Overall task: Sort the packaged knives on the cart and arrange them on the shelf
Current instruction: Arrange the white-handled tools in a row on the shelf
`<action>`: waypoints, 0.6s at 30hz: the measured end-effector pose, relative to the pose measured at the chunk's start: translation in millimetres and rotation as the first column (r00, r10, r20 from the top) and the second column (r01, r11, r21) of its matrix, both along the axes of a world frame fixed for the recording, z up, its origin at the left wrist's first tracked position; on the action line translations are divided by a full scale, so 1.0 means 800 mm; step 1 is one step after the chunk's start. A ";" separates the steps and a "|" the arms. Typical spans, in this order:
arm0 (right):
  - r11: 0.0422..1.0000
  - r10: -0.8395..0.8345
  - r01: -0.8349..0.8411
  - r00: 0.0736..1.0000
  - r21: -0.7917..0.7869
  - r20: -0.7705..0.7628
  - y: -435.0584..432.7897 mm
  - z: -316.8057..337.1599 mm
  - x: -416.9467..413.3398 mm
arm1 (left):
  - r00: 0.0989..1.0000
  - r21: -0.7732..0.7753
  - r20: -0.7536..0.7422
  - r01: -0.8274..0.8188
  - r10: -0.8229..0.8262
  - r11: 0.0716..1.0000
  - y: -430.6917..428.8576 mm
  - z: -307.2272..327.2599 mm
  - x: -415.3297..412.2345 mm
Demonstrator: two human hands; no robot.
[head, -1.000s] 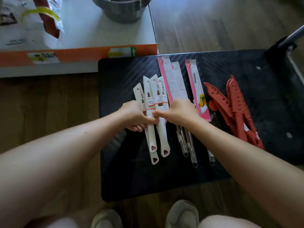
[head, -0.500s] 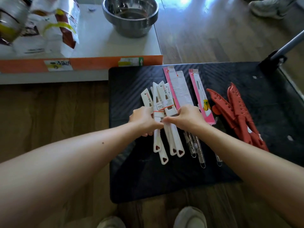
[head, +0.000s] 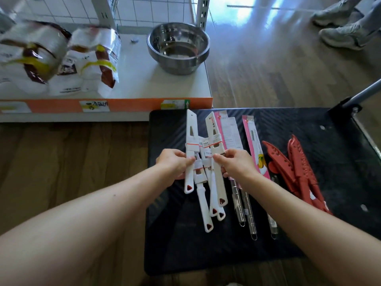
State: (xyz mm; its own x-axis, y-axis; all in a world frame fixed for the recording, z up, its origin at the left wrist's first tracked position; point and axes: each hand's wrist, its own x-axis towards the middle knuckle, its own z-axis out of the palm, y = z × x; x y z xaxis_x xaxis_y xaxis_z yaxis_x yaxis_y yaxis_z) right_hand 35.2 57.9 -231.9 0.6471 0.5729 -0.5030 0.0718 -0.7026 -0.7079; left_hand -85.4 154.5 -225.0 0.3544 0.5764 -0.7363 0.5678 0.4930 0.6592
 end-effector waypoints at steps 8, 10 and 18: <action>0.997 0.026 -0.017 0.994 0.080 -0.106 0.053 0.251 -0.018 | 0.992 0.024 0.040 -0.120 0.119 0.993 0.046 0.259 -0.026; 0.993 0.052 -0.039 0.990 0.107 -0.128 0.062 0.331 -0.026 | 0.993 0.026 0.059 -0.099 0.098 0.995 0.048 0.329 -0.032; 0.984 0.055 -0.020 0.979 0.179 -0.195 0.089 0.641 -0.041 | 0.950 -0.058 0.181 -0.248 0.255 0.967 0.056 0.627 -0.061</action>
State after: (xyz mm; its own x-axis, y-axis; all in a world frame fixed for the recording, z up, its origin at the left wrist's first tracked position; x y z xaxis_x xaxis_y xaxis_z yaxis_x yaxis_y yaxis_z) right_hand 2.1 128.7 280.6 0.5210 0.6855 -0.5085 -0.0588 -0.5655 -0.8226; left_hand -134.4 199.0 276.8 0.3333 0.6406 -0.6918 0.2916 0.6277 0.7218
